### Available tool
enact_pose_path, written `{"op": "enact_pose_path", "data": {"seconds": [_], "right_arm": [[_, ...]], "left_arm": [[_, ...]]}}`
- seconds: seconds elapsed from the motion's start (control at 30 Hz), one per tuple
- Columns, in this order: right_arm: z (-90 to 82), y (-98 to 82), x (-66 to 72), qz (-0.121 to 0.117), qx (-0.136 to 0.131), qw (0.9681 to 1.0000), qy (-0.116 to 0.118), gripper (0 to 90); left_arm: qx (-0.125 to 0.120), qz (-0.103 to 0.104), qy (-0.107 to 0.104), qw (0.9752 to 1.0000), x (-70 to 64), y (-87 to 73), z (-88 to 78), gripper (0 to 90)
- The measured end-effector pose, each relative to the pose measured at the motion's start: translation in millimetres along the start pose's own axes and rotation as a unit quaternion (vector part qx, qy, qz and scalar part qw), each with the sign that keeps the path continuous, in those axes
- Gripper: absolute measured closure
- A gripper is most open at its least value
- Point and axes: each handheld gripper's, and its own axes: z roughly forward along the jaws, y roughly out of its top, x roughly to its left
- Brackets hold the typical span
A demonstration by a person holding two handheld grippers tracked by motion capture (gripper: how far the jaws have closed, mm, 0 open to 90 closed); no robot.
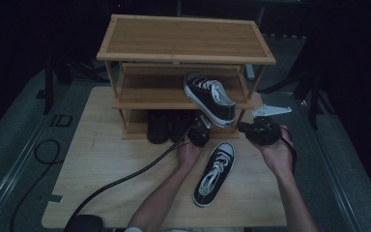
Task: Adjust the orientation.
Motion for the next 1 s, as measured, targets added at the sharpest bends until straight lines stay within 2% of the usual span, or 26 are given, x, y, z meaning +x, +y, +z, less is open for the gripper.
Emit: {"op": "enact_pose_path", "data": {"seconds": [0.13, 0.23, 0.27, 0.47, 0.67, 0.77, 0.87, 1.0], "right_arm": [[2.0, -2.9, 1.5, 0.000, 0.002, 1.0000, 0.002, 84.0], [2.5, -4.3, 1.8, 0.000, 0.003, 1.0000, 0.003, 84.0], [2.1, -4.7, 1.6, 0.000, 0.003, 1.0000, 0.003, 84.0], [-0.6, -7.4, 1.2, 0.001, 0.000, 1.0000, 0.004, 84.0], [-1.0, -9.6, 1.7, 0.002, 0.000, 1.0000, 0.005, 84.0], [-1.0, -9.8, 2.4, 0.002, -0.001, 1.0000, 0.006, 84.0], [-0.9, -9.4, 4.4, 0.001, -0.003, 1.0000, 0.008, 84.0], [-1.6, -8.7, 7.4, -0.005, -0.008, 0.9999, 0.010, 84.0]], "left_arm": [[0.006, -0.002, 0.005, 1.0000, -1.2, 4.4, 3.6, 89.9], [0.005, -0.017, 0.005, 0.9998, -4.0, 6.4, 7.2, 89.9], [0.007, -0.001, 0.007, 1.0000, -0.6, 7.4, 8.4, 89.9], [0.014, -0.008, 0.018, 0.9997, 0.6, 10.2, 14.2, 89.8], [0.014, 0.000, 0.009, 0.9999, 0.3, 10.8, 16.2, 89.9], [0.017, -0.010, 0.008, 0.9998, 0.6, 11.2, 15.8, 90.0], [0.017, -0.010, 0.005, 0.9998, 1.0, 11.2, 15.8, 90.0], [0.020, -0.003, 0.011, 0.9997, 0.3, 10.5, 14.5, 90.0]]}}
